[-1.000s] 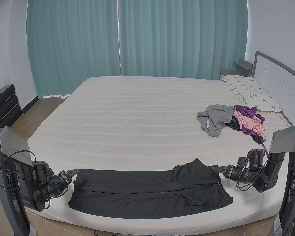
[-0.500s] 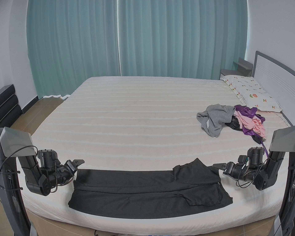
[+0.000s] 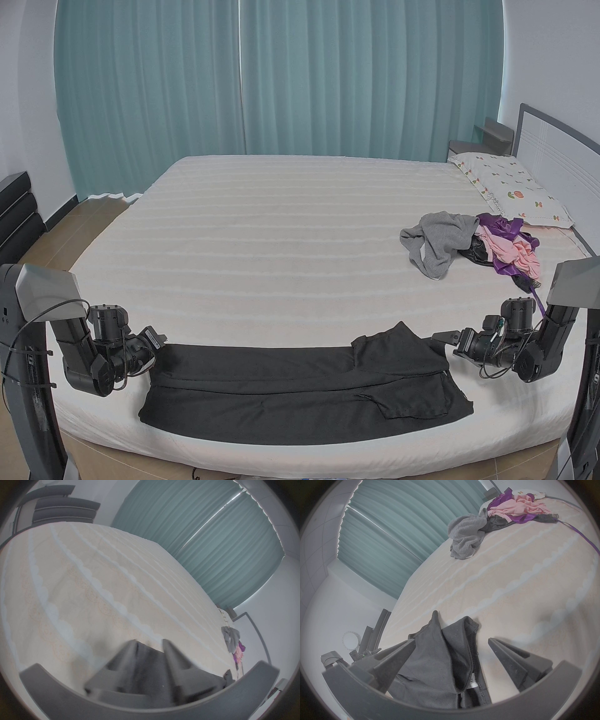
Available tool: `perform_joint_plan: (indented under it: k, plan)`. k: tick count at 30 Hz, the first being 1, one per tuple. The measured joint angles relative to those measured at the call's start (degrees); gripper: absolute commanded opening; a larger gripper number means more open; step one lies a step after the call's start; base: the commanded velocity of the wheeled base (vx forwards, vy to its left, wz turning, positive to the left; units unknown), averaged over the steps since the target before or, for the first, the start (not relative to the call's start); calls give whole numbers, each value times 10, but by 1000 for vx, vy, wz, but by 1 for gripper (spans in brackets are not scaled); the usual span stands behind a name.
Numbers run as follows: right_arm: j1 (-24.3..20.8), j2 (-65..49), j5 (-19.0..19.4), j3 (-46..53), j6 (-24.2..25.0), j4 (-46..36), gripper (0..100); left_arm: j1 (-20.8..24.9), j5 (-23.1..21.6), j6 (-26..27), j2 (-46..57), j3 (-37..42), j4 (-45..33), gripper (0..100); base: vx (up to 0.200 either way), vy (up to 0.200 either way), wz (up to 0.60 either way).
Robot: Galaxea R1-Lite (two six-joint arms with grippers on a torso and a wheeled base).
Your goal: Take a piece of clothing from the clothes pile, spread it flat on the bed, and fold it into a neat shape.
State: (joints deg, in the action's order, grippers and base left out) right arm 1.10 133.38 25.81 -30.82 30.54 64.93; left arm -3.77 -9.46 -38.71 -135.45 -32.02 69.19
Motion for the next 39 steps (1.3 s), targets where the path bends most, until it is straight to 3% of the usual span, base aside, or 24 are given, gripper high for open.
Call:
perform_joint_plan:
  k: [6, 15, 26, 27, 39]
  plan:
    - [-1, 3, 0, -17, 7, -29, 100, 7, 17, -16, -14, -9, 9, 0, 0, 0, 0]
    - [-6, 9, -4, -63, 40, -84, 100, -1, 25, -108, -8, -1, 54, 0, 0, 0, 0]
    - [-24, 25, -36, -88, 45, -79, 100, -9, 28, -110, -4, 27, 77, 0, 0, 0, 0]
    - [-26, 26, -36, -90, 46, -79, 0, -9, 28, -110, -4, 27, 77, 0, 0, 0, 0]
    - [-21, 38, -62, -103, 46, -78, 0, -9, 27, -110, -5, 27, 77, 0, 0, 0, 0]
